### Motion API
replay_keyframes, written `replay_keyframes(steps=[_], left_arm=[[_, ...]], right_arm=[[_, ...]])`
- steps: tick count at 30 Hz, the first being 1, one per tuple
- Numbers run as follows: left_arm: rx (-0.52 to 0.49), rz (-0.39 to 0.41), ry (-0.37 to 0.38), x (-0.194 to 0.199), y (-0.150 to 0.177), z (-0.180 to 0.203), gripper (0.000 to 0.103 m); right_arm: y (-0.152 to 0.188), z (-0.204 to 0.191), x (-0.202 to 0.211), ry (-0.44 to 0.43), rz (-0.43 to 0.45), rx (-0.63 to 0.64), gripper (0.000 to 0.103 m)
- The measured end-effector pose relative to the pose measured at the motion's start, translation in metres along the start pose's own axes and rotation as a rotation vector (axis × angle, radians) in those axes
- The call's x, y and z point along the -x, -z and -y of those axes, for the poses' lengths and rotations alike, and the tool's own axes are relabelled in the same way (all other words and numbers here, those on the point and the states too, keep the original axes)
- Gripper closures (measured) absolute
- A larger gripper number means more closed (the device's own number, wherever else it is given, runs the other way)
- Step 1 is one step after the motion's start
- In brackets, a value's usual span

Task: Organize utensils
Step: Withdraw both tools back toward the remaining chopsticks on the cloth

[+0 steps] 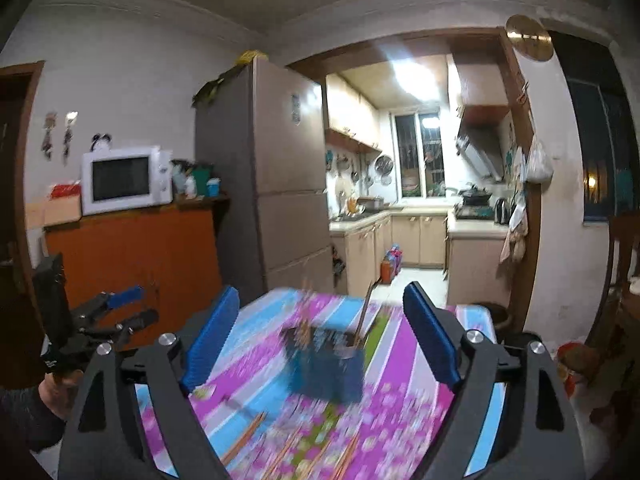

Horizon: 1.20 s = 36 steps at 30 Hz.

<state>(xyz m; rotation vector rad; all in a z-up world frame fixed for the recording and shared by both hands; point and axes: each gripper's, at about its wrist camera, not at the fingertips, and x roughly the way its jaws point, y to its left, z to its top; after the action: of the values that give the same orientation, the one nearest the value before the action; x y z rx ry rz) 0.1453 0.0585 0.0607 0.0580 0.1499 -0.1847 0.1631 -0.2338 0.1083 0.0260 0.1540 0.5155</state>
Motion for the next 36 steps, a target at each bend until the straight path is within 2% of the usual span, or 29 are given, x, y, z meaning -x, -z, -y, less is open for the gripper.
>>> replay_keyframes(steps=[2,4,7,11,13,19,24,27,32,34,36], left_arm=[[-0.027,-0.056,0.016,0.014,0.039,0.011,0.020],[-0.004,-0.132,0.062,0.022,0.078,0.016,0.020],[-0.003,-0.229,0.081,0.030,0.130,0.025,0.020],[0.007,-0.291,0.104,0.039,0.167,0.037,0.022],[-0.001,-0.307,0.103,0.042,0.179,0.042,0.026],[-0.050,-0.359,0.107,0.043,0.202,0.055,0.041],[-0.063,-0.382,0.089,0.033,0.207,0.060,0.052],[-0.066,-0.381,0.086,0.033,0.208,0.061,0.052],[-0.069,-0.368,0.030,0.032,0.205,0.055,0.052],[-0.067,-0.364,0.020,0.032,0.206,0.053,0.052],[-0.066,-0.358,0.032,0.033,0.207,0.057,0.052]], right_arm=[[0.030,-0.009,0.012,0.007,-0.022,-0.005,0.022],[0.058,-0.015,0.019,0.004,-0.051,-0.037,0.022],[0.104,-0.018,0.031,0.027,-0.105,-0.106,0.022],[0.140,-0.022,0.038,0.062,-0.162,-0.152,0.022],[0.148,-0.022,0.040,0.074,-0.174,-0.163,0.022],[0.163,-0.018,0.043,0.095,-0.200,-0.175,0.022],[0.168,-0.015,0.043,0.096,-0.203,-0.178,0.022],[0.169,-0.015,0.045,0.099,-0.205,-0.172,0.022],[0.177,-0.015,0.048,0.105,-0.207,-0.174,0.022],[0.180,-0.020,0.047,0.106,-0.211,-0.160,0.028],[0.190,-0.030,0.045,0.125,-0.220,-0.120,0.048]])
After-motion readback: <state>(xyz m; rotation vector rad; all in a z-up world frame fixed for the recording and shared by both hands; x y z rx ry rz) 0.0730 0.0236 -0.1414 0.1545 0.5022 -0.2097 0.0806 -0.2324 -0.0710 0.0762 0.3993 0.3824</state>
